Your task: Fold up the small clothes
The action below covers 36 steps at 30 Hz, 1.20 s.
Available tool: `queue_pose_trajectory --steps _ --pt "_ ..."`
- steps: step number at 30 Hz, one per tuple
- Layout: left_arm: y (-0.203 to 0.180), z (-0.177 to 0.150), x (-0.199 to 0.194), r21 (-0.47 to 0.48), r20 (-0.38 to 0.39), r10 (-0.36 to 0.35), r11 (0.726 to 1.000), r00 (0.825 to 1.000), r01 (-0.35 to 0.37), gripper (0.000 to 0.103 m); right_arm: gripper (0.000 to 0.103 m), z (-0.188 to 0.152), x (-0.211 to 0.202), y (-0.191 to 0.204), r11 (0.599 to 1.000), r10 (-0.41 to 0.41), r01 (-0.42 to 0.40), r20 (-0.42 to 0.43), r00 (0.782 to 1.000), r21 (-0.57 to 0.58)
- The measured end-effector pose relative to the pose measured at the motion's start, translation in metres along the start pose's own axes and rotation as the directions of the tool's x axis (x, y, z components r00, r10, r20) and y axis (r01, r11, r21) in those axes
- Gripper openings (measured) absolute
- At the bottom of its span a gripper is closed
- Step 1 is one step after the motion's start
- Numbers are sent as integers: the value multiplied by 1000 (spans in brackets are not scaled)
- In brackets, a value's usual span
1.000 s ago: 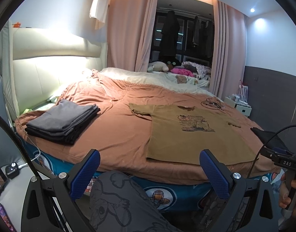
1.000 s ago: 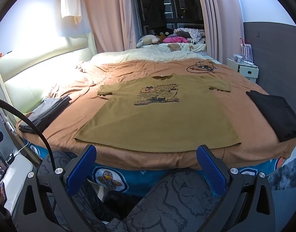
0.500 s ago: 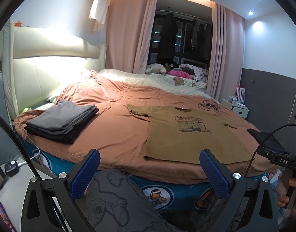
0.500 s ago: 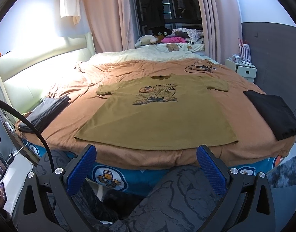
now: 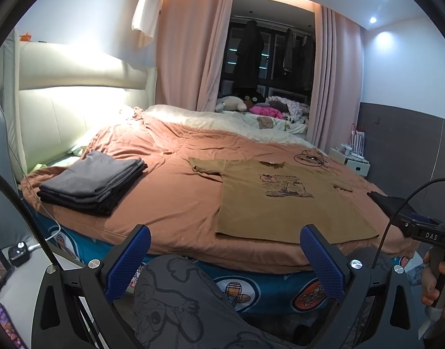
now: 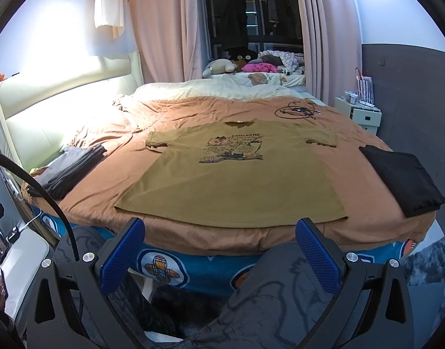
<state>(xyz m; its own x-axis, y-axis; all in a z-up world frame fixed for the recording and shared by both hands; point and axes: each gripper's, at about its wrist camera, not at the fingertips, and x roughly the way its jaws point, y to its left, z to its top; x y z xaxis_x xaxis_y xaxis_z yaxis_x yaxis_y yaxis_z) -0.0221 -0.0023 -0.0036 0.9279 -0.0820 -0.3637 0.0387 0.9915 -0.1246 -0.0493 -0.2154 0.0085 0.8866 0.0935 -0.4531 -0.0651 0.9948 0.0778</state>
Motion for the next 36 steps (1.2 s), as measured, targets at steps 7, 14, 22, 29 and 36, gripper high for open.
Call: queue_pose_trajectory --steps 7,14,22,29,36 --pt "0 1 -4 -2 2 -1 1000 1000 1 103 103 -2 2 0 1000 10 -10 5 1000 3" --pt "0 8 4 -4 -1 4 1000 1000 -4 103 103 -1 7 -1 1000 12 -12 20 1000 6" --pt "3 15 30 -3 -17 0 1000 1000 0 103 103 7 33 -1 1000 -4 4 3 1000 -15" --pt "12 30 83 -22 -55 17 1000 998 -18 103 103 27 73 -3 999 19 -19 -9 1000 -36" --pt "26 54 153 -51 -110 31 998 993 -37 96 103 68 140 -6 998 34 -36 -63 997 -43"
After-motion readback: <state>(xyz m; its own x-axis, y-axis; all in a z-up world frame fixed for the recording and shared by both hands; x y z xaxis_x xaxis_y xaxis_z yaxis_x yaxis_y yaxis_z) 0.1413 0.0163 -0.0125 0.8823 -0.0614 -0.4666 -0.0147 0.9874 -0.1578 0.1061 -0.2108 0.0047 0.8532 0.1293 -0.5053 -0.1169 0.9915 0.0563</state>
